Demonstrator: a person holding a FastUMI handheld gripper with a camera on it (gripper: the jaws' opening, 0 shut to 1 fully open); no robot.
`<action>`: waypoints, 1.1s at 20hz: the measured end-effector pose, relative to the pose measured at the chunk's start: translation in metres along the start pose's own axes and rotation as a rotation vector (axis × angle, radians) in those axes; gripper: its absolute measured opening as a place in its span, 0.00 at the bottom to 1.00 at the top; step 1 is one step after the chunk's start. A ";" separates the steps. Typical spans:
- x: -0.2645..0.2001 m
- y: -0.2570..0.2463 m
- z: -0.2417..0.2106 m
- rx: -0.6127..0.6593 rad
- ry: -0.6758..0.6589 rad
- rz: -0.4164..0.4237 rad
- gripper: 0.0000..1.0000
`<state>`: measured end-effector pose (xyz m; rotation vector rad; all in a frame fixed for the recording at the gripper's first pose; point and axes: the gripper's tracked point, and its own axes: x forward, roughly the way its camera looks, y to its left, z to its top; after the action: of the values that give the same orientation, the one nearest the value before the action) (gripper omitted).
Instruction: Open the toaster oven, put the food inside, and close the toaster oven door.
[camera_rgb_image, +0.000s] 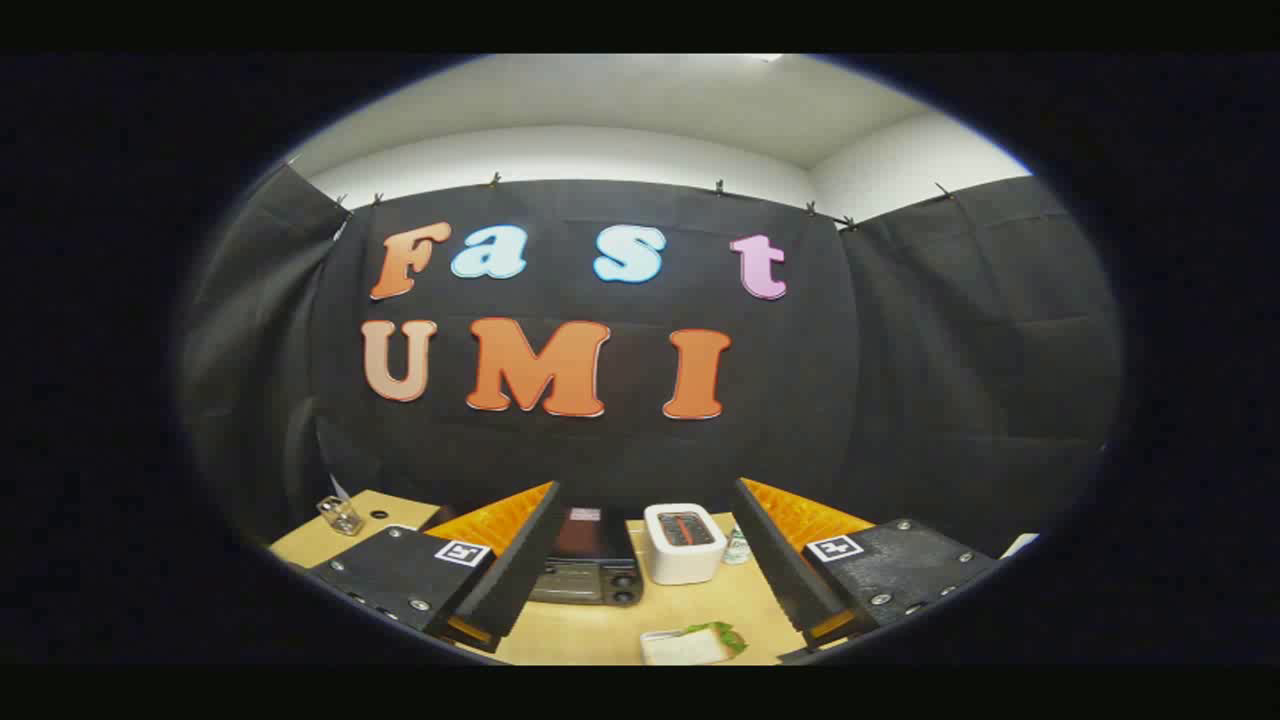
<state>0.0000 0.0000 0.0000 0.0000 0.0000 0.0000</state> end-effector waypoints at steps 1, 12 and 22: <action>-0.005 0.008 0.000 0.022 -0.002 0.012 1.00; -0.005 0.017 0.005 0.050 0.033 0.069 1.00; 0.020 0.024 -0.008 0.058 0.015 0.064 1.00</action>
<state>0.0204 0.0243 -0.0080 0.0577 0.0152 0.0636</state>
